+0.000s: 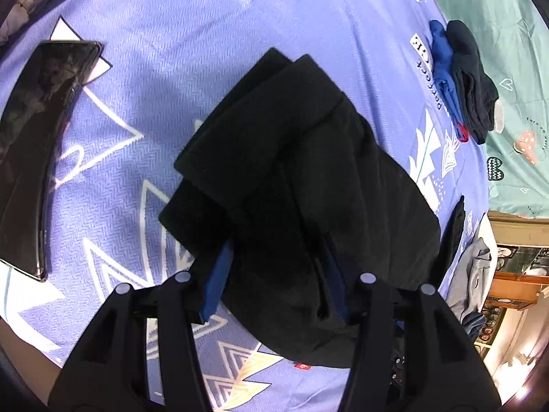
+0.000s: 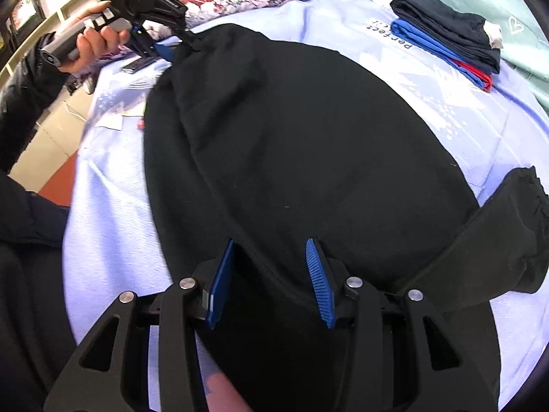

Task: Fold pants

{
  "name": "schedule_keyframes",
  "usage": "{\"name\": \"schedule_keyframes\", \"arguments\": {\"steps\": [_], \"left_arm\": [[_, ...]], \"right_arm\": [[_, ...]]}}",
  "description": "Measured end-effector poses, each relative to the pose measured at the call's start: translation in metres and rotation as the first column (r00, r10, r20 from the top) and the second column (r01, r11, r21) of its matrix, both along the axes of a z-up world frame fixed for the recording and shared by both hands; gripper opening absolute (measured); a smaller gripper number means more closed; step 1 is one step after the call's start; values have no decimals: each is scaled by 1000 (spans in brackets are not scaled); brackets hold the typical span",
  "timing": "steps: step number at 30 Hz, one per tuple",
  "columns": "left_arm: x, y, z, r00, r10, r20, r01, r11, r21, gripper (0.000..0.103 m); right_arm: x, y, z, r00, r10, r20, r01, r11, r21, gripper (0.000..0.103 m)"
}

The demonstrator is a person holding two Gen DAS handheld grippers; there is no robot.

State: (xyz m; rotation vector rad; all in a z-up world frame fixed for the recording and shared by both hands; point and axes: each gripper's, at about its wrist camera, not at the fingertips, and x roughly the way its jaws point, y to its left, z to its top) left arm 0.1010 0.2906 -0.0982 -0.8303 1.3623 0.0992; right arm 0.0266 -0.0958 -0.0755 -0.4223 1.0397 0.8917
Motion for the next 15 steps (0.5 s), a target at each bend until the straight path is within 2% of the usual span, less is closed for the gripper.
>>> {"name": "schedule_keyframes", "arguments": {"steps": [2, 4, 5, 6, 7, 9, 15], "left_arm": [[2, 2, -3, 1000, 10, -2, -10, 1000, -13, 54], [4, 1, -4, 1000, 13, -5, -13, 1000, -13, 52], [5, 1, -3, 1000, 15, -5, -16, 1000, -9, 52], [6, -1, 1, 1000, 15, 5, -15, 1000, 7, 41], [7, -2, 4, 1000, 3, 15, -3, 1000, 26, 27], [8, -5, 11, 999, -31, 44, 30, 999, 29, 16], [3, -7, 39, 993, -49, 104, 43, 997, 65, 12]], "right_arm": [[5, -2, -2, 1000, -15, 4, 15, 1000, 13, 44], [9, -4, -3, 999, -34, 18, 34, 999, 14, 34], [11, -5, -5, 999, -46, 14, 46, 999, 12, 21], [13, -6, -7, 999, -53, 9, 53, 999, 10, 10], [14, -6, -7, 998, -61, 7, 61, 998, 13, 7], [14, -9, -4, 998, -65, 13, 64, 997, 33, 4], [7, -24, 21, 998, -65, 25, 62, 992, 106, 3]]}}
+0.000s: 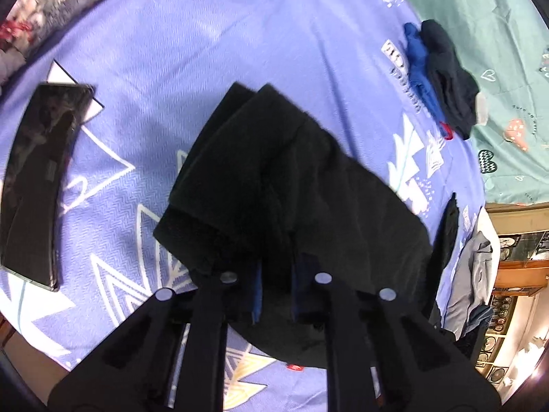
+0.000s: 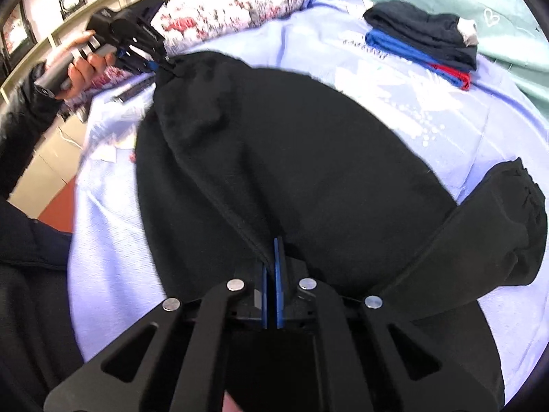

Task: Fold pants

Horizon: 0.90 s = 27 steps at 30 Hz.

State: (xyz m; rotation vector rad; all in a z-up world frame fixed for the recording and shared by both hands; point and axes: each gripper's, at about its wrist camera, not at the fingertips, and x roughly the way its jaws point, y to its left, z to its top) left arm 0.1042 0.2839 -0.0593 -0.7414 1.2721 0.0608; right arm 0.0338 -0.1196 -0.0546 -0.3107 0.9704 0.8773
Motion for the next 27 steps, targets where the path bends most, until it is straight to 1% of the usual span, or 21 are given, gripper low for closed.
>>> {"name": "schedule_keyframes", "arguments": {"steps": [2, 5, 7, 8, 10, 12, 13, 14, 16, 17, 18, 19, 20, 21, 22, 23, 24, 25, 26, 27], "left_arm": [[-4, -4, 17, 999, -18, 43, 18, 1000, 8, 12], [-11, -10, 36, 995, -60, 83, 57, 998, 32, 12], [-15, -11, 34, 995, -74, 71, 71, 996, 49, 12], [-17, -10, 27, 996, -77, 48, 74, 996, 55, 12], [-19, -5, 8, 998, -66, 4, 65, 997, 49, 12], [-20, 0, -19, 997, -48, -62, 50, 998, 34, 12], [-21, 2, -28, 996, -40, -80, 42, 999, 23, 14], [-22, 4, -36, 996, -29, -85, 30, 999, 12, 16], [-24, 8, -41, 997, -30, -71, 30, 1000, -3, 18], [-23, 8, -41, 997, -35, -72, 35, 999, -1, 18], [-23, 7, -38, 996, -42, -72, 43, 999, 4, 19], [-23, 6, -35, 996, -50, -76, 51, 999, 13, 27], [-23, 4, -29, 995, -62, -76, 64, 998, 22, 32], [-24, 3, -22, 995, -69, -69, 71, 997, 33, 47], [-25, 0, -10, 996, -68, -55, 73, 993, 90, 77], [-27, -4, 7, 998, -60, -12, 62, 981, 186, 84], [-29, -7, 19, 998, -60, 23, 52, 966, 255, 89], [-31, -14, 34, 995, -75, 61, 51, 942, 330, 89], [-33, -21, 46, 992, -101, 81, 64, 926, 372, 89], [-33, -26, 51, 989, -117, 95, 73, 921, 382, 90]], "right_arm": [[-2, -9, 16, 1000, 6, 7, -6, 999, 45, 3], [-8, -21, 39, 999, 32, 25, -34, 995, 89, 3], [-17, -21, 47, 997, 70, 27, -72, 993, 95, 3], [-21, -20, 47, 996, 84, 24, -85, 992, 90, 3], [-27, -14, 37, 994, 110, 6, -111, 992, 64, 3], [-27, -6, 19, 993, 117, -35, -116, 993, 29, 3], [-27, -3, 9, 992, 115, -54, -114, 993, 14, 3], [-27, -1, 0, 991, 110, -73, -110, 994, -2, 4], [-26, 1, -17, 991, 91, -102, -95, 995, -37, 5], [-26, -1, -21, 989, 83, -120, -87, 996, -31, 7], [-25, -4, -20, 988, 81, -131, -84, 996, -14, 16], [-23, -7, -20, 985, 78, -153, -78, 997, 5, 24], [-21, -10, -17, 986, 60, -158, -59, 998, 11, 42], [-20, -14, -13, 989, 42, -140, -41, 999, 8, 44], [-19, -19, -7, 991, 32, -131, -29, 999, 22, 44], [-18, -25, 0, 991, 25, -130, -20, 999, 42, 44], [-16, -32, 8, 992, 11, -125, -2, 998, 70, 44], [-13, -41, 17, 993, -13, -116, 25, 995, 101, 45], [-5, -55, 28, 992, -69, -107, 83, 987, 141, 49], [3, -65, 35, 987, -125, -101, 140, 978, 158, 59]]}}
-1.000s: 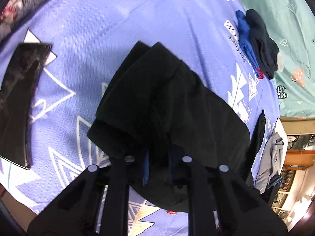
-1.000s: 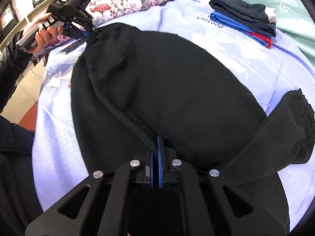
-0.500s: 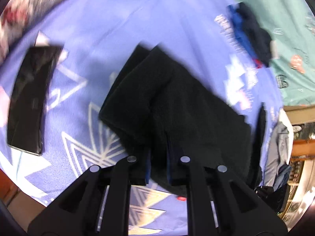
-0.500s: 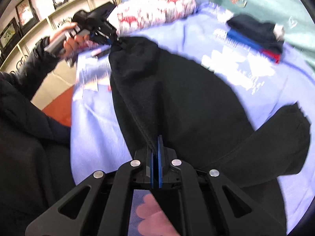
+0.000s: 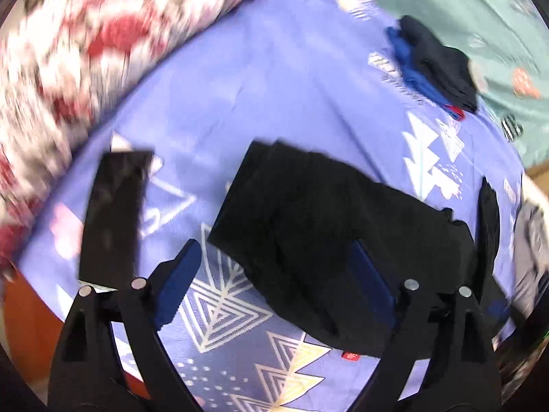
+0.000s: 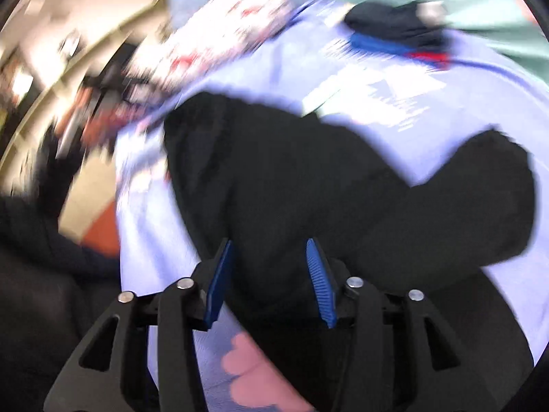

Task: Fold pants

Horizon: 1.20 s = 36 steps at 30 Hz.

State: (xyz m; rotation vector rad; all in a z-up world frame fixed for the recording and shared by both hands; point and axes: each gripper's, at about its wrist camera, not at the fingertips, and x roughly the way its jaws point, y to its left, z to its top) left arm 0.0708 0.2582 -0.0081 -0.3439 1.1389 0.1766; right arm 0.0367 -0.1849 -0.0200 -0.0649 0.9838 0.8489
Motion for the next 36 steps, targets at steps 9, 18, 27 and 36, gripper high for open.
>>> {"name": "schedule_keyframes", "arguments": {"steps": [9, 18, 27, 36], "left_arm": [[20, -110, -34, 976, -215, -34, 217, 962, 165, 91], [15, -153, -84, 953, -287, -99, 302, 929, 215, 95], [17, -159, -88, 957, -274, -94, 289, 926, 244, 99], [17, -161, -87, 958, -269, -95, 284, 929, 238, 100]], "right_arm": [[116, -51, -1, 780, -618, 95, 622, 751, -221, 71], [189, -16, -42, 745, -663, 77, 647, 689, -328, 71], [210, -12, -66, 717, -693, 75, 664, 646, -376, 59], [204, -48, -53, 646, -764, 10, 734, 617, -285, 5]]}}
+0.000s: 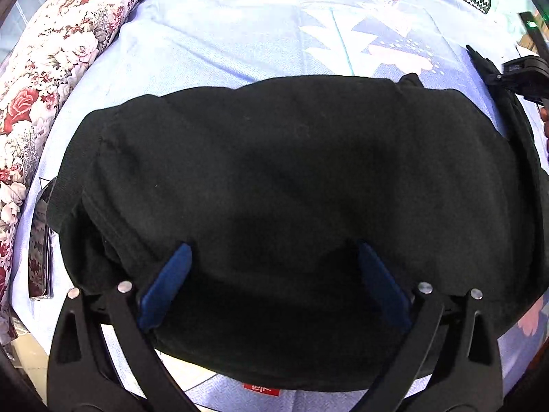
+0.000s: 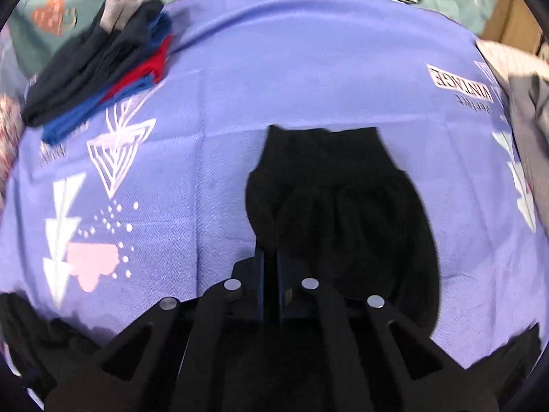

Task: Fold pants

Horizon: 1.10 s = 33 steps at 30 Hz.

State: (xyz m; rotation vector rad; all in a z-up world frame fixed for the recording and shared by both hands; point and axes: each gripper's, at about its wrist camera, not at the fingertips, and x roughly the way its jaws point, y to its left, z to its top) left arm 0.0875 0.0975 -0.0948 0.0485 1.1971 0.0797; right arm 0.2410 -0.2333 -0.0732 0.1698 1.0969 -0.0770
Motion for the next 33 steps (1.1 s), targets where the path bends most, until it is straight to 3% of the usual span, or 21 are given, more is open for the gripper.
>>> {"name": "schedule_keyframes", "arguments": {"steps": [4, 8, 11, 14, 17, 22, 23, 25, 26, 27, 30, 33], "left_arm": [[-1, 2, 1, 1000, 1, -5, -1, 1000, -18, 100], [-2, 6, 1, 1000, -6, -7, 5, 999, -46, 100], [-4, 10, 0, 1000, -25, -11, 24, 999, -49, 100], [-6, 11, 1, 999, -42, -17, 41, 998, -41, 100], [-8, 12, 1, 998, -64, -26, 63, 997, -36, 100], [-10, 11, 1, 997, -64, -31, 63, 998, -25, 100], [-10, 10, 2, 998, -60, -31, 59, 998, -22, 100], [-11, 9, 2, 998, -54, -30, 53, 998, -16, 100], [-11, 9, 2, 998, -51, -31, 50, 999, -14, 100], [-12, 8, 2, 998, -45, -32, 45, 999, -12, 100], [-13, 7, 2, 999, -34, -33, 34, 999, -7, 100], [-14, 7, 3, 999, -27, -36, 27, 1000, 0, 100]], "right_arm": [[-33, -34, 38, 990, -56, 129, 49, 997, 57, 4], [-118, -89, 96, 939, -164, 302, 124, 982, 146, 4], [-186, -133, 119, 892, -257, 372, 197, 961, 192, 4], [-245, -168, 112, 868, -349, 355, 282, 932, 228, 4], [-290, -191, 81, 862, -425, 277, 358, 897, 261, 4], [-314, -210, 17, 861, -490, 133, 431, 844, 319, 4], [-318, -209, 13, 866, -485, 121, 430, 846, 317, 6], [-319, -208, 7, 873, -478, 99, 424, 843, 330, 21], [-325, -212, 7, 865, -490, 106, 432, 837, 337, 46], [-328, -214, 11, 851, -509, 130, 444, 829, 340, 55], [-336, -225, 23, 823, -528, 209, 432, 821, 372, 64], [-328, -244, 14, 807, -565, 171, 440, 768, 465, 63]]}}
